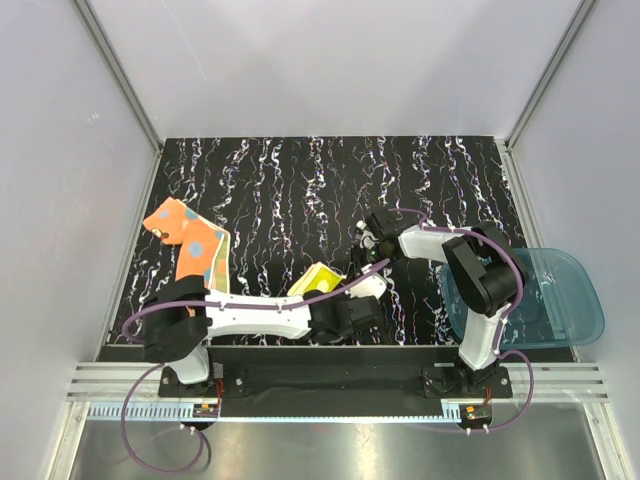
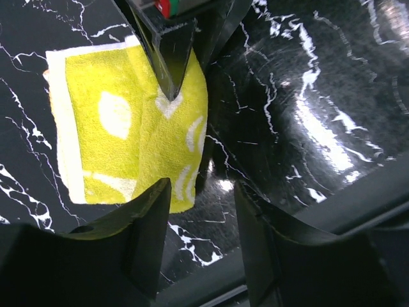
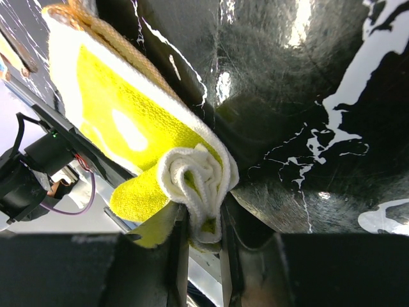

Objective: Roll the towels
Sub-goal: Roll the towel

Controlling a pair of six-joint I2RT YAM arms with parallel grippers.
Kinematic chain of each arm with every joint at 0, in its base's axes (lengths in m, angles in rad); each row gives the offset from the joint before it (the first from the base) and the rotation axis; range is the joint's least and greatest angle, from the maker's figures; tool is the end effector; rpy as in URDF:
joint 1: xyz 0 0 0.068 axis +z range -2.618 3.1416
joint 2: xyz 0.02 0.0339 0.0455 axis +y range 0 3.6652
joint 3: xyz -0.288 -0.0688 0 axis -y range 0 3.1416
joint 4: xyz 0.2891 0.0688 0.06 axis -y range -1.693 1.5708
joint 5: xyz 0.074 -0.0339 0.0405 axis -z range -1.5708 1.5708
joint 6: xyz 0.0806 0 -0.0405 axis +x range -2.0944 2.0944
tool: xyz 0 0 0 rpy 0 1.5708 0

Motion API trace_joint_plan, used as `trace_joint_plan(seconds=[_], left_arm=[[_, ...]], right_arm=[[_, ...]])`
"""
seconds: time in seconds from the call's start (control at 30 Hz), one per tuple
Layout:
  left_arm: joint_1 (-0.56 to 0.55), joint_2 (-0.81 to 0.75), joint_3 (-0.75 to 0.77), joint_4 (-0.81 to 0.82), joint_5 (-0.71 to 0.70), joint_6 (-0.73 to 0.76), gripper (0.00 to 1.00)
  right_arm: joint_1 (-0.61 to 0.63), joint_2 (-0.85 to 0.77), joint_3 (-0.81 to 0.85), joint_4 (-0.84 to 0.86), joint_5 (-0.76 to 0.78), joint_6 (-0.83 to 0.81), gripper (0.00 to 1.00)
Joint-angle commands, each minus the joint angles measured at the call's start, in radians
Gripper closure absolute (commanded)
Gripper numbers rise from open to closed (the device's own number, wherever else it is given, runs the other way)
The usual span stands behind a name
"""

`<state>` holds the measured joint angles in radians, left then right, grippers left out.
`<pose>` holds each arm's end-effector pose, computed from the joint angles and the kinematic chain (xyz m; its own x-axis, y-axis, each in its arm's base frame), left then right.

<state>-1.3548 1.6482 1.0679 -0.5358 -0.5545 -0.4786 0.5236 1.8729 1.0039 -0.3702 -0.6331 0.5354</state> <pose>0.1228 -0.3616 0.1643 -0.5305 0.5910 -0.6077 0.6044 0.7664 0.2176 0.3082 0.2330 0.0750 -0.9950 -0.0995 0.0054 -0.0724 0.7589 0.6472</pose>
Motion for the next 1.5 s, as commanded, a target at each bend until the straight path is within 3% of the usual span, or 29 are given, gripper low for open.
trace_joint_plan(seconds=[0.0, 0.3, 0.6, 1.17, 1.33, 1.43, 1.47], left_arm=[[0.0, 0.022, 0.012, 0.046, -0.058, 0.037, 0.49], [0.002, 0.065, 0.007, 0.077, -0.127, 0.07, 0.46], [0.023, 0.081, -0.034, 0.085, -0.107, 0.061, 0.44], [0.006, 0.058, -0.175, 0.128, -0.041, -0.069, 0.56], [0.006, 0.065, -0.163, 0.103, -0.062, -0.078, 0.8], [0.005, 0.053, -0.161, 0.099, -0.052, -0.077, 0.92], [0.005, 0.042, -0.164, 0.1, -0.042, -0.078, 0.94]], right_arm=[[0.019, -0.001, 0.007, -0.045, 0.073, -0.034, 0.78], [0.018, 0.006, 0.01, -0.056, 0.075, -0.041, 0.78], [0.018, 0.02, 0.022, -0.067, 0.075, -0.051, 0.78], [0.018, 0.035, 0.059, -0.098, 0.076, -0.054, 0.78], [0.019, 0.035, 0.059, -0.099, 0.072, -0.052, 0.77], [0.021, 0.032, 0.062, -0.108, 0.076, -0.055, 0.69], [0.019, 0.031, 0.065, -0.113, 0.081, -0.061, 0.61]])
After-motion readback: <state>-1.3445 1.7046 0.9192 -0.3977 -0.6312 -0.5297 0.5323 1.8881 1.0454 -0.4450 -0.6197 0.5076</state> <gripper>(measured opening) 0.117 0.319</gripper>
